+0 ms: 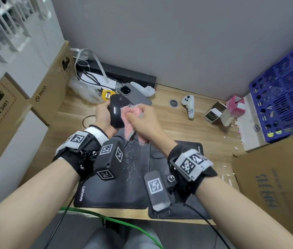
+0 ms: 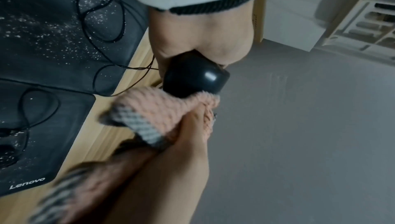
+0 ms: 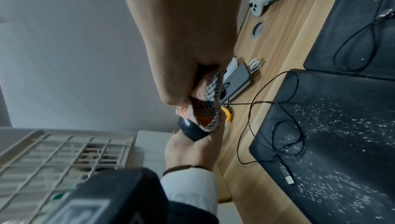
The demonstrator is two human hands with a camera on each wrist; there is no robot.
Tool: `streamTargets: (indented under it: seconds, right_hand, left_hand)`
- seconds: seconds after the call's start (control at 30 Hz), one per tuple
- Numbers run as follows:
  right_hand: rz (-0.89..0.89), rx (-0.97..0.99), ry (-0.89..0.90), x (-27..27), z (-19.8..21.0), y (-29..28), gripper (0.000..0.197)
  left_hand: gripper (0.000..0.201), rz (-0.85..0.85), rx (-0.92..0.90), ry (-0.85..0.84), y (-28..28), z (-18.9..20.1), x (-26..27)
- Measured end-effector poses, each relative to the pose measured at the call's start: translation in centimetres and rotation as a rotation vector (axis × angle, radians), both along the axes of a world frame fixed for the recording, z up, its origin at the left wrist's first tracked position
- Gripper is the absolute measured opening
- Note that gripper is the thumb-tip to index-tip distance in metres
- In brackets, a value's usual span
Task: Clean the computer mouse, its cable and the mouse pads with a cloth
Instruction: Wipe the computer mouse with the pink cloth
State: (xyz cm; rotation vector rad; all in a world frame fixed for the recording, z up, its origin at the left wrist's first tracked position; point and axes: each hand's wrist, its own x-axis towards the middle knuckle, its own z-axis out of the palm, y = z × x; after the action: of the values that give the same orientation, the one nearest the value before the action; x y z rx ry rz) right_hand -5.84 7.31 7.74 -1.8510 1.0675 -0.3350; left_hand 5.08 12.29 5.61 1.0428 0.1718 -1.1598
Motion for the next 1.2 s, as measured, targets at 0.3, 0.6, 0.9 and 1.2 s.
streamTargets:
  seconds: [0.3,0.6,0.9,1.2]
  right_hand:
    - [-0.105,0.028,-0.025,-0.1,-0.1,-2.7,0.013]
    - [0.011,0.009,-0.037,-0.7,-0.4,-0.9,0.010]
    - [0.038,0.066,-0.089,-0.4,-0.3,0.6,0.004]
    - [-0.088,-0.018,-0.118,1.1,0.6,-2.1,0.010]
  left_hand:
    - [0.032,-0.118,0.011,-0.044,0.8,0.0,-1.5]
    - [0.037,-0.082,-0.024,-0.051,1.1,0.1,-1.4]
    - [0.036,0.060,-0.008,-0.030,0.1,0.0,0.1]
    - [0.040,-0.062,-0.179,0.005,1.0,-0.4,-0.8]
